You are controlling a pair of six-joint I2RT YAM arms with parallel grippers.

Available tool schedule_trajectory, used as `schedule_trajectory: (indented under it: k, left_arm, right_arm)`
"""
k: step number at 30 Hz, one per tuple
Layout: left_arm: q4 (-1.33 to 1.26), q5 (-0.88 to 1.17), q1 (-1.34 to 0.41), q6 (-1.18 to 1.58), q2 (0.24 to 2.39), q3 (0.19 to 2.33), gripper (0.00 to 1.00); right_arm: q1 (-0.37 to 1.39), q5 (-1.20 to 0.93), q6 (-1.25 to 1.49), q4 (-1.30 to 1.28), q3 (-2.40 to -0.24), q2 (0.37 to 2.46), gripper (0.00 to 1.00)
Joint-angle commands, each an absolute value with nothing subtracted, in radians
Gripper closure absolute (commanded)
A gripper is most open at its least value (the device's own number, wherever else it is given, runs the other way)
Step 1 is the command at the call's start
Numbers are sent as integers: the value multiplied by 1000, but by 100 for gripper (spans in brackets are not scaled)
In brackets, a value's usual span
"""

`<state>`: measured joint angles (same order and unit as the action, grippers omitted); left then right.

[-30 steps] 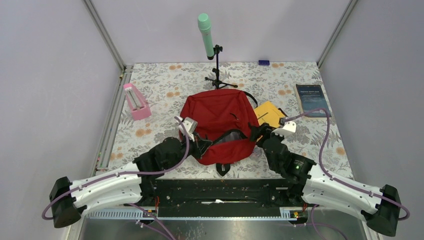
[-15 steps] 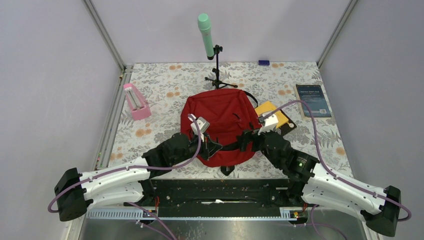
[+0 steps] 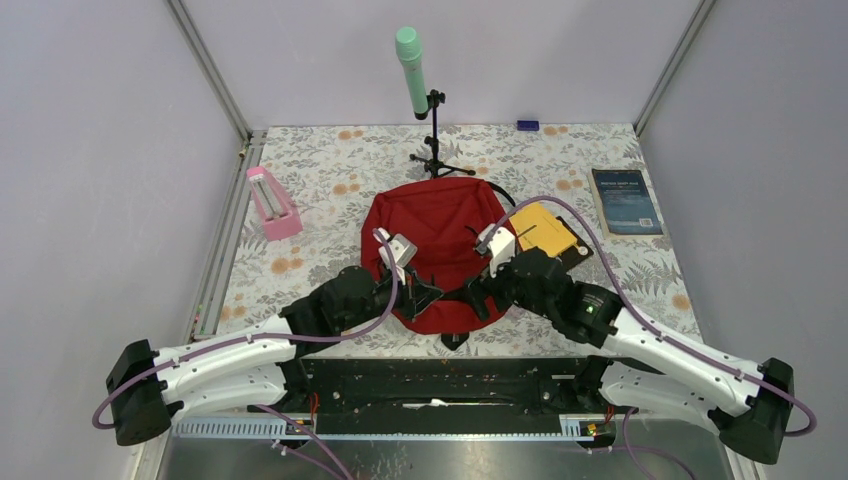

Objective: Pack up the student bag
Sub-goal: Unzip the student bag at the center of the board.

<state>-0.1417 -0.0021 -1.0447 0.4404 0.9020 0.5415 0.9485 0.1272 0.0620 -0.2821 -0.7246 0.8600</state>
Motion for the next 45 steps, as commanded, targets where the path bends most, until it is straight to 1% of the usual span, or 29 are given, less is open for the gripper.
schedule_trajectory:
  k: [1,4,8,12,15,19,21,24,26,28,29,33,38,45]
  left_arm:
    - [-199,30,-1040,427,893,582,100]
    - [-199,34,-1040,424,897,587,100]
    - [-195,34,-1040,422,897,589,100]
    - [-191,31,-1040,422,897,589,100]
    - [-185,31,-1041,418,897,594,100]
    - [-179,28,-1040,412,899,599,100]
    - [-178,29,-1040,411,901,602,100]
    - [-179,31,-1040,413,906,605,100]
    - [-178,22,-1040,416,907,605,100]
    - [-175,6,-1040,416,904,606,100]
    - [-172,-10,-1040,416,899,605,100]
    - [-159,-93,-1039,423,879,596,100]
    - [-132,-201,-1030,470,886,599,100]
    - [-160,-194,-1003,483,941,636,100]
  right_arm:
    - [943,39,-9,-281,-761,917,11]
    - [946,-23,-45,-240,-763,957,14]
    - [957,-83,-78,-103,-699,943,8]
    - [961,-111,-124,60,-634,901,8]
    - [962,-133,-150,86,-624,903,8]
    - [966,-178,-166,72,-644,953,12]
    - [972,-192,-167,77,-647,975,20]
    - [981,-189,-145,94,-657,1006,40]
    - [989,-182,-135,90,-676,1024,62]
    - [991,-170,-122,82,-694,1035,89]
    - [991,-159,-114,83,-695,1037,99]
    - [991,-102,-99,102,-672,1018,100]
    - [991,-20,-84,189,-597,945,100]
    - [992,95,-27,274,-536,871,100]
